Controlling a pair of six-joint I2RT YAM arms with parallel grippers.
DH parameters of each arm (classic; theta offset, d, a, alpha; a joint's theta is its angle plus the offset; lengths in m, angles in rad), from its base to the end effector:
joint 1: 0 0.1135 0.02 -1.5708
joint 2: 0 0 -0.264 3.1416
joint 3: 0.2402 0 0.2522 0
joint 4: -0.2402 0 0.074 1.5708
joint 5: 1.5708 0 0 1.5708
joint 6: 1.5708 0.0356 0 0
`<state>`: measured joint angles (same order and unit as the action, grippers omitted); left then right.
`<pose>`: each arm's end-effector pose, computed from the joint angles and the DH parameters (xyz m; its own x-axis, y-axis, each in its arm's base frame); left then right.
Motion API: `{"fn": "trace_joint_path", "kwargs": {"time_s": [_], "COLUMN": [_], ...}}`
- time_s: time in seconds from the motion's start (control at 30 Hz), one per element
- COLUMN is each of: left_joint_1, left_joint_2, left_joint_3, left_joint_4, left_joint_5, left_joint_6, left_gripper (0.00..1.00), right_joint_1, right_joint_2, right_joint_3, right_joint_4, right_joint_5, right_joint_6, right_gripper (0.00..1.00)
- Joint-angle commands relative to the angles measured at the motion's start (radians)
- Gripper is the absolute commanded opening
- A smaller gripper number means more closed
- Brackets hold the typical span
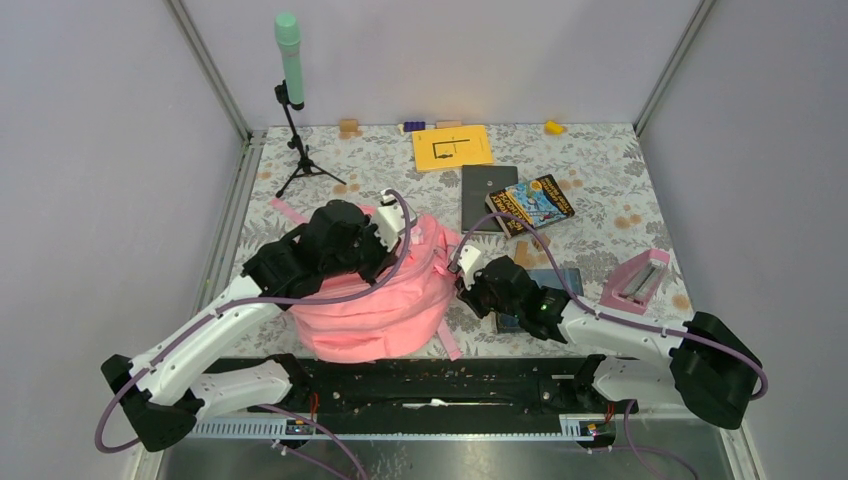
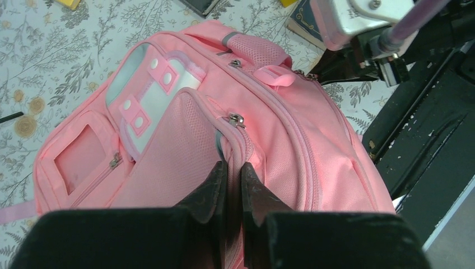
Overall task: Pack the student bag
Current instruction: Unzip the student bag at the center of the board.
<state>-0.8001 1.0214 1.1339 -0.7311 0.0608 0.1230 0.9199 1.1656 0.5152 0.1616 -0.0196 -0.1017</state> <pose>0.1434 -0.1508 0.3622 -0.3088 0.4938 -0.8129 0.7945 0.6038 0.0650 0.1473 0.1945 0.2041 -0.2012 -0.4317 -0.8793 -0.8306 0.5510 -0.0805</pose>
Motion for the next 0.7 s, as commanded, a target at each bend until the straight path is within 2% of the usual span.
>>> {"fn": "trace_joint_path", "kwargs": {"time_s": [0.0,0.1,0.2,0.23,0.33,0.47,0.67], "left_joint_1": [0.019,0.019,0.019,0.019,0.019,0.019,0.019], "left_joint_2": [-0.015,-0.021,-0.024,-0.024,-0.024,-0.026,-0.027], "left_joint_3": [-0.014,-0.024,-0.04,-0.045,-0.057,-0.067,-0.095], "left_joint_4": [0.215,0.218,0.218,0.219,0.22,0.227,0.277], "left_joint_5": [0.027,0.064,0.081,0.083,0.076,0.019,-0.057], "left_joint_6": [0.022,0.03,0.035,0.036,0.036,0.027,-0.011], "left_gripper": [0.0,0.0,0.0,0.0,0.0,0.0,0.0], "right_joint_1": [0.008,0.008,0.008,0.008,0.008,0.008,0.008], "right_joint_2": [0.026,0.04,0.047,0.049,0.055,0.054,0.004], "right_joint_3": [0.014,0.014,0.003,-0.001,-0.006,-0.013,-0.021], "right_joint_4": [0.014,0.055,0.111,0.131,0.166,0.169,0.077], "right_joint_5": [0.005,0.007,0.014,0.014,0.027,0.06,-0.025], "right_joint_6": [0.057,0.046,0.034,0.029,0.014,0.002,0.016], "right_gripper": [0.15,0.21,0.22,0.2,0.0,0.0,0.0]}}
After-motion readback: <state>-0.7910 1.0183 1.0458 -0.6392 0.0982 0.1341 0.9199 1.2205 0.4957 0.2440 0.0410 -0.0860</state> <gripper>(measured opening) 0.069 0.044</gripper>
